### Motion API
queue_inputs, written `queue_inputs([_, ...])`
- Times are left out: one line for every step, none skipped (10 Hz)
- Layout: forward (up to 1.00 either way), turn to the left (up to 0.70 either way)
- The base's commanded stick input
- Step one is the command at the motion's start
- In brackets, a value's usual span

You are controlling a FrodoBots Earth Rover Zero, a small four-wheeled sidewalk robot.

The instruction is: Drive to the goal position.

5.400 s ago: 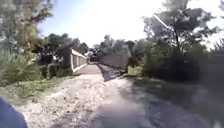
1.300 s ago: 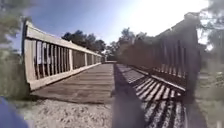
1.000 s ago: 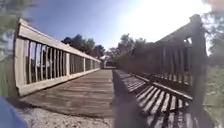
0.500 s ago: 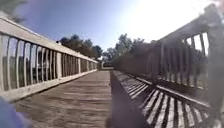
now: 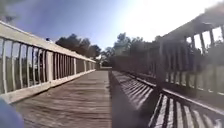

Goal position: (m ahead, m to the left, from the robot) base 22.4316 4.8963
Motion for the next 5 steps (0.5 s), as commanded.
queue_inputs([0.70,0.00])
queue_inputs([0.70,0.00])
queue_inputs([0.70,0.00])
queue_inputs([0.70,0.00])
queue_inputs([0.70,0.00])
